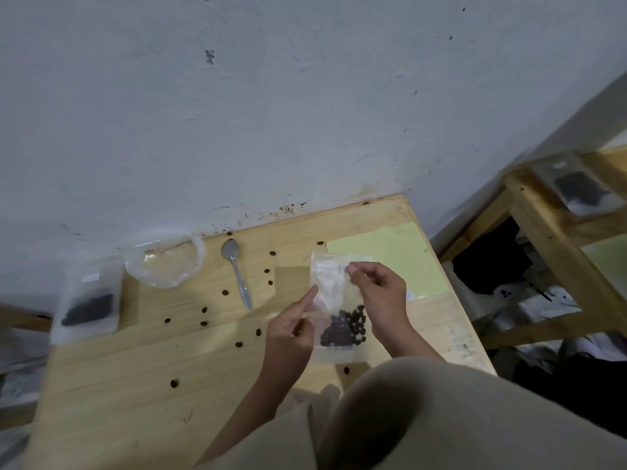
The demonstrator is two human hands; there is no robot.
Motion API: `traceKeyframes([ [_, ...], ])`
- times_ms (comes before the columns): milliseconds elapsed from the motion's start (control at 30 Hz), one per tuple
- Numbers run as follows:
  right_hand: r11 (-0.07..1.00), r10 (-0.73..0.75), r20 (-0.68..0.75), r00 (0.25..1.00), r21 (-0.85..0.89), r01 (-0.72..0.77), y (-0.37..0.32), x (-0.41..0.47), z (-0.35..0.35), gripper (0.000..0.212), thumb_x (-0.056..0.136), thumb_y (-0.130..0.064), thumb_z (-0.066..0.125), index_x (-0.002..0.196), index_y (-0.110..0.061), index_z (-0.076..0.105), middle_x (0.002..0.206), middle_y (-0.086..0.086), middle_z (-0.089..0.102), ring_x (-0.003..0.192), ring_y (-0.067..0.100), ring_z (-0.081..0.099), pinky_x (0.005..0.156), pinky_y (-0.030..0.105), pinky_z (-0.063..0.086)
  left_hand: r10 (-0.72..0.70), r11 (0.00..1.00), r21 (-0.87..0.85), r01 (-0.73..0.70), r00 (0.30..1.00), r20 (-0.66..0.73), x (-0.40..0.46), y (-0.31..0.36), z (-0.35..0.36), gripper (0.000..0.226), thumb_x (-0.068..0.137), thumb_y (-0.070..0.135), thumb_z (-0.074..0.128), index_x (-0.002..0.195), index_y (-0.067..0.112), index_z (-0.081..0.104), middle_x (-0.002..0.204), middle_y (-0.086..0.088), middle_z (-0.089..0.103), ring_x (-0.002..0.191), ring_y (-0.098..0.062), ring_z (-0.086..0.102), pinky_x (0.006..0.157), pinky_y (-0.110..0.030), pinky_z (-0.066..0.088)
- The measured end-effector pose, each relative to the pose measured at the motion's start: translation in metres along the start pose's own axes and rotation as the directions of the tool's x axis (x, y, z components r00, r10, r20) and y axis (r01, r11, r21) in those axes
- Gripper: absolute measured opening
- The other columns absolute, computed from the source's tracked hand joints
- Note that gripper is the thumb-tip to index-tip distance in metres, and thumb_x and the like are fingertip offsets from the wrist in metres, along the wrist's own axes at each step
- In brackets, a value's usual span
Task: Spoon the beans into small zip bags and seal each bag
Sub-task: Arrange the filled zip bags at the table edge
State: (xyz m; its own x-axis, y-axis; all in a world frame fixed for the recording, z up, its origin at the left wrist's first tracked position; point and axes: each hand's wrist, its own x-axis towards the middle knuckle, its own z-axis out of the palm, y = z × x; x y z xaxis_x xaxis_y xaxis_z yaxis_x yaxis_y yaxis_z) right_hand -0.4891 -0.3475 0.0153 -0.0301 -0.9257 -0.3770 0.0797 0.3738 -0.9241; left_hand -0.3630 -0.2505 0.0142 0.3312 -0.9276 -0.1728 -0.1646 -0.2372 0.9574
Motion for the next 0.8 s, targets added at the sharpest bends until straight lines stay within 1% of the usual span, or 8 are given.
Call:
traceKeyframes([
  [100,0.998,-0.034,0.037,0.999,-0.051,0.035,-0.006,-0.003,-0.001,0.004,0.08,-0.011,0.072,0.078,-0.014,0.073,0.085,-0.003,0.073,0.079,0.005,0.065,0.082,0.024,0.05,0.006,1.0,0.008,-0.006,1.0,0.023,-0.002,0.004,-0.002,0.063,0.087,-0.009,0.052,0.124,0.042,0.05,0.101,0.009,0.063,0.055,-0.017,0.043,0.057,-0.027,0.045],
  [200,0.993,-0.069,0.075,0.995,-0.085,0.075,-0.009,-0.007,-0.001,0.002,0.079,-0.011,0.073,0.077,-0.012,0.073,0.084,-0.002,0.074,0.075,0.003,0.063,0.076,0.018,0.049,0.041,0.999,-0.024,-0.041,0.999,-0.013,0.001,0.006,-0.004,0.058,0.087,-0.006,0.055,0.124,0.039,0.053,0.096,-0.006,0.063,0.054,-0.016,0.039,0.054,-0.03,0.04],
  [300,0.986,-0.112,0.097,0.989,-0.11,0.122,-0.009,-0.009,0.001,0.004,0.076,-0.012,0.076,0.075,-0.012,0.072,0.084,0.001,0.073,0.072,0.002,0.062,0.073,0.016,0.048,0.085,0.996,-0.026,-0.086,0.996,-0.016,0.002,0.014,-0.002,0.051,0.088,-0.002,0.058,0.124,0.034,0.055,0.091,0.005,0.064,0.052,-0.005,0.043,0.054,-0.019,0.04],
  [400,0.978,-0.15,0.115,0.982,-0.131,0.165,-0.009,-0.013,0.002,0.004,0.075,-0.011,0.077,0.074,-0.01,0.073,0.086,0.004,0.071,0.079,0.006,0.066,0.072,0.014,0.048,0.095,0.995,-0.025,-0.095,0.995,-0.013,0.002,0.021,0.001,0.049,0.087,-0.002,0.06,0.128,0.026,0.054,0.111,0.013,0.063,0.041,-0.001,0.035,0.045,-0.012,0.035],
  [433,0.974,-0.163,0.119,0.979,-0.14,0.179,-0.01,-0.014,0.002,0.004,0.075,-0.011,0.077,0.073,-0.011,0.073,0.086,0.004,0.07,0.08,0.006,0.066,0.073,0.014,0.049,0.096,0.995,-0.019,-0.096,0.995,-0.015,0.001,0.022,0.001,0.048,0.087,-0.001,0.06,0.128,0.023,0.055,0.107,0.014,0.064,0.039,-0.002,0.031,0.042,-0.013,0.032],
  [533,0.959,-0.19,0.136,0.972,-0.187,0.213,-0.011,-0.016,0.002,0.006,0.075,-0.012,0.077,0.073,-0.016,0.073,0.087,0.003,0.068,0.082,0.005,0.064,0.075,0.014,0.048,0.11,0.994,-0.006,-0.11,0.992,-0.063,0.0,0.021,0.005,0.036,0.087,0.002,0.062,0.113,0.027,0.062,0.05,0.011,0.053,0.036,-0.007,0.027,0.04,-0.019,0.024],
  [667,0.946,-0.199,0.159,0.967,-0.225,0.232,-0.009,-0.024,0.005,0.011,0.074,-0.014,0.078,0.071,-0.023,0.072,0.087,0.0,0.066,0.086,0.002,0.062,0.077,0.01,0.046,0.067,0.995,-0.058,-0.082,0.973,-0.22,0.002,0.026,0.011,0.016,0.085,0.007,0.067,0.089,0.023,0.065,0.062,-0.003,0.064,0.046,-0.023,0.048,0.049,-0.029,0.042],
  [800,0.93,-0.225,0.191,0.955,-0.252,0.269,-0.007,-0.03,0.009,0.009,0.074,-0.013,0.078,0.074,-0.021,0.073,0.086,-0.001,0.064,0.084,0.0,0.06,0.074,0.008,0.045,0.054,0.997,-0.04,-0.067,0.96,-0.274,0.004,0.024,0.009,0.012,0.082,0.007,0.07,0.087,0.018,0.066,0.079,-0.001,0.07,0.076,-0.02,0.067,0.07,-0.039,0.057],
])
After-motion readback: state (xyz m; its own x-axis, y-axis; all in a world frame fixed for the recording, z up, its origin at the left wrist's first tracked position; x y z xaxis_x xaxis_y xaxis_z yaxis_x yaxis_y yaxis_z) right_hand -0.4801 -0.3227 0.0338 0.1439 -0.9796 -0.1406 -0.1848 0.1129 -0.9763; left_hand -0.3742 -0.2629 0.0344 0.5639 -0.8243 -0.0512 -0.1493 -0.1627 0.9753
